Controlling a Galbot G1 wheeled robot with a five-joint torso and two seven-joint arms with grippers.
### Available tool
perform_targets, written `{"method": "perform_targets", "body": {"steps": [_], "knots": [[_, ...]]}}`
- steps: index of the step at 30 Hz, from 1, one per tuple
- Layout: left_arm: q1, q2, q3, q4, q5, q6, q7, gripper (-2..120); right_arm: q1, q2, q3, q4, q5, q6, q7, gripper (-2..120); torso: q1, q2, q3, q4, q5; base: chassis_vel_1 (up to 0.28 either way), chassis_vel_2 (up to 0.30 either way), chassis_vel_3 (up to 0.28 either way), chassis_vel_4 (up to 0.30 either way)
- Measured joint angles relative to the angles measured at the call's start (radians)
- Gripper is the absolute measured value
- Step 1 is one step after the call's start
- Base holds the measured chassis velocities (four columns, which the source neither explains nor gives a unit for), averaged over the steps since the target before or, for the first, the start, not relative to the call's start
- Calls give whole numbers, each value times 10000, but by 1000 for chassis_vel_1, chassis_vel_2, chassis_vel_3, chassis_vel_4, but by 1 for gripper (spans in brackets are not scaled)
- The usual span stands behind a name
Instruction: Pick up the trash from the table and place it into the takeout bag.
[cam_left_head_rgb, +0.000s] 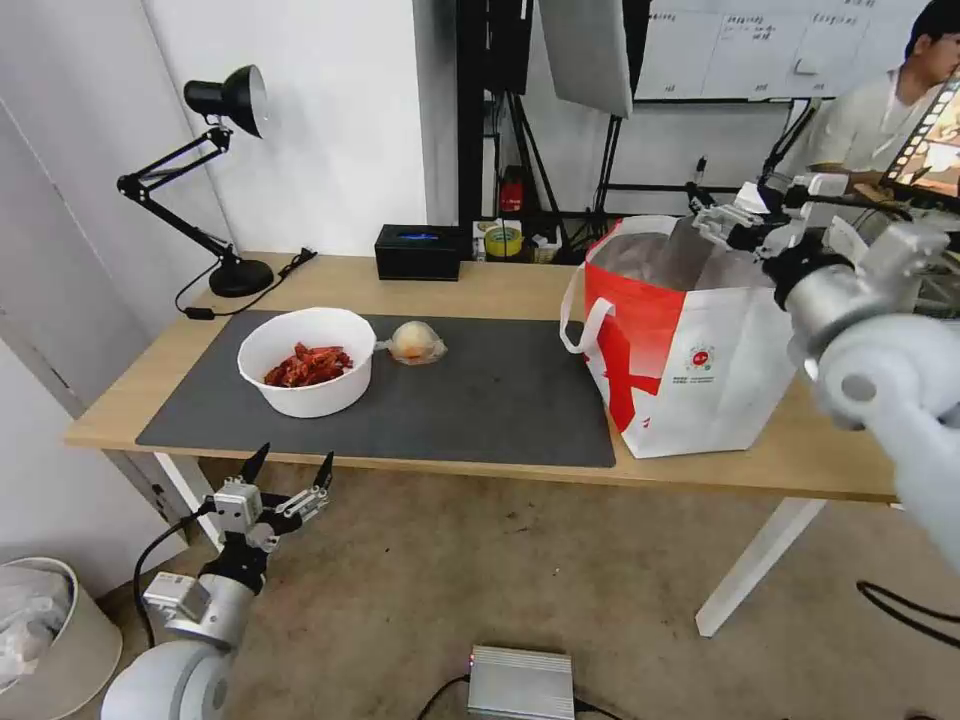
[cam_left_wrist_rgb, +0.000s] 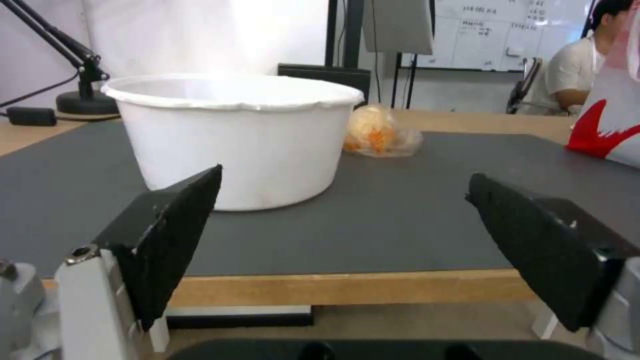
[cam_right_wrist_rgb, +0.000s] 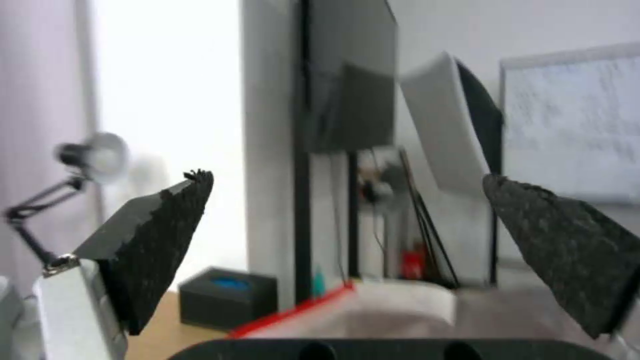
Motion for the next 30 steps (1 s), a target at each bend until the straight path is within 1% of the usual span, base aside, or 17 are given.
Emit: {"method": "perform_targets", "body": {"steps": [1, 3, 4, 7, 8, 12, 13, 15, 16, 18, 19, 22, 23, 25, 26, 27, 30], "knots": [[0, 0, 0, 0, 0, 0, 0, 100, 0, 0, 0, 0, 0, 0, 0, 100, 0, 0, 0, 0, 0, 0, 0, 0, 0], [-11, 3, 1, 4, -20, -21, 1, 100, -340, 27, 31, 335, -478, 574, -263, 100, 0, 0, 0, 0, -1, 0, 0, 0, 0], [-11, 3, 1, 4, -20, -21, 1, 100, -340, 27, 31, 335, -478, 574, -263, 100, 0, 0, 0, 0, -1, 0, 0, 0, 0], [-17, -101, 28, 19, -39, -33, 1, 100, -758, 22, 123, 733, -1172, 1197, -447, 100, 0, 0, 0, 4, -6, 0, 0, 0, 0], [-17, -101, 28, 19, -39, -33, 1, 100, -758, 22, 123, 733, -1172, 1197, -447, 100, 0, 0, 0, 4, -6, 0, 0, 0, 0], [-39, -184, 29, -78, -26, -35, -3, 100, -1806, 336, 875, 1156, -2023, 1658, -820, 100, 0, 0, 0, 2, -2, 0, 0, 0, 0], [-39, -184, 29, -78, -26, -35, -3, 100, -1806, 336, 875, 1156, -2023, 1658, -820, 100, 0, 0, 0, 2, -2, 0, 0, 0, 0], [-46, -203, 24, -114, -20, -23, -9, 100, -2467, 633, 1297, 1292, -2543, 1836, -958, 100, 0, 0, 0, 4, -3, 0, 0, 0, 0], [-46, -203, 24, -114, -20, -23, -9, 100, -2467, 633, 1297, 1292, -2543, 1836, -958, 100, 0, 0, 0, 4, -3, 0, 0, 0, 0], [-50, -209, 28, -118, -5, -5, -18, 100, -3537, 1162, 1844, 1390, -3267, 2050, -1158, 100, 0, 0, 1, 1, 0, 0, 0, 0, 0], [-50, -209, 28, -118, -5, -5, -18, 100, -3537, 1162, 1844, 1390, -3267, 2050, -1158, 100, 0, 0, 1, 1, 0, 0, 0, 0, 0], [-91, -199, 42, -96, 16, 12, -19, 100, -4642, 1954, 2367, 1339, -4156, 2382, -1377, 100, 0, 0, 1, 1, -1, 0, 0, 0, 0], [-91, -199, 42, -96, 16, 12, -19, 100, -4642, 1954, 2367, 1339, -4156, 2382, -1377, 100, 0, 0, 1, 1, -1, 0, 0, 0, 0], [-95, -226, 58, -104, 35, 29, -28, 100, -5244, 2593, 2710, 1247, -4640, 2656, -1486, 100, 0, 0, 1, 0, 0, 0, 0, 0, 0], [-90, -243, 59, -117, 45, 33, -38, 100, -5466, 2834, 2853, 1198, -4807, 2775, -1528, 100, 0, 0, 1, 1, -1, 0, 0, 0, 0], [-90, -243, 59, -117, 45, 33, -38, 100, -5466, 2834, 2853, 1198, -4807, 2775, -1528, 100, 0, 0, 1, 1, -1, 0, 0, 0, 0], [-39, -274, 61, -157, 76, 39, -41, 100, -6134, 3657, 3202, 1041, -5263, 3102, -1642, 100, 0, -1, 0, 2, -1, 0, 0, 0, 0]]}}
